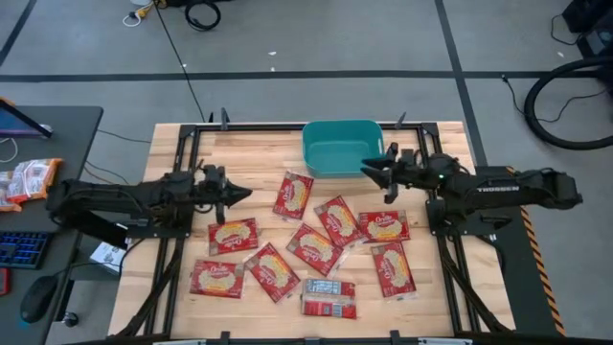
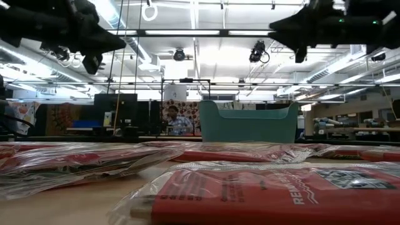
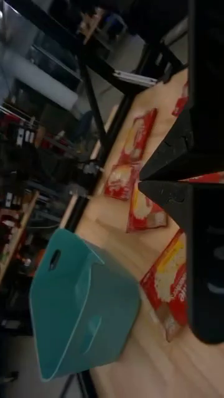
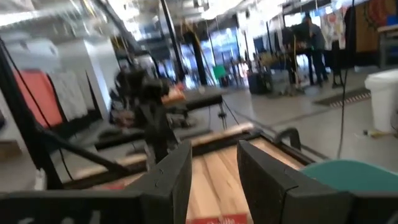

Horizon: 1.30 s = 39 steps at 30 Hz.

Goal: Sort popcorn bags into baskets
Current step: Put the red popcorn bag into the blue bin

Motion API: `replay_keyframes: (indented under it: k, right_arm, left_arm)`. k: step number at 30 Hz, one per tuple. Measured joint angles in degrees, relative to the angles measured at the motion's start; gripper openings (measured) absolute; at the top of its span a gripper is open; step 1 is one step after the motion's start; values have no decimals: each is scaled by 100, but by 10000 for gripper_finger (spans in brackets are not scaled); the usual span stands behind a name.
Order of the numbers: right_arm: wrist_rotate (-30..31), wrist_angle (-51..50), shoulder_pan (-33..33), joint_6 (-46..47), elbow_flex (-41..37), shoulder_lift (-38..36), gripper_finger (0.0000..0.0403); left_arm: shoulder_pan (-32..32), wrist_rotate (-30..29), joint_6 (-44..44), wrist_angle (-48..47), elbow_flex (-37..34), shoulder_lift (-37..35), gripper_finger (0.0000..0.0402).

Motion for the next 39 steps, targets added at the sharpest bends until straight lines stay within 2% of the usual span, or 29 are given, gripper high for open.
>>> replay_keyframes:
  k: [3,7,12,15,19,28,31,34,39]
  right_arm:
    - [-1,-36,1,-122,91,402,134]
    - [-2,15,25,-245,105,813,134]
    - [1,451,340,-465,109,1336,134]
    - [32,864,650,-725,109,1700,134]
    - [490,1290,1012,-1151,187,1941,134]
    - [1346,22,1475,-1431,870,2061,134]
    - [1664,-15,1511,-1495,1009,2243,134]
    - [1777,-22,1513,-1429,1111,2482,134]
    - [1782,-22,1574,-1151,1241,2867,134]
  left_arm:
    - [0,1,2,-197,253,397,28]
    - [0,123,-18,-584,594,866,69]
    - [0,869,-288,-1198,1146,1548,131]
    - [-18,1122,-384,-1625,1528,2048,152]
    - [-138,1128,-100,-1987,1936,2635,157]
    - [-734,674,835,-2002,2355,3786,157]
    - [-948,460,1174,-1991,2576,4179,157]
    - [-1131,192,1532,-1977,2793,4549,157]
    - [-1310,226,1660,-1980,3015,5064,157]
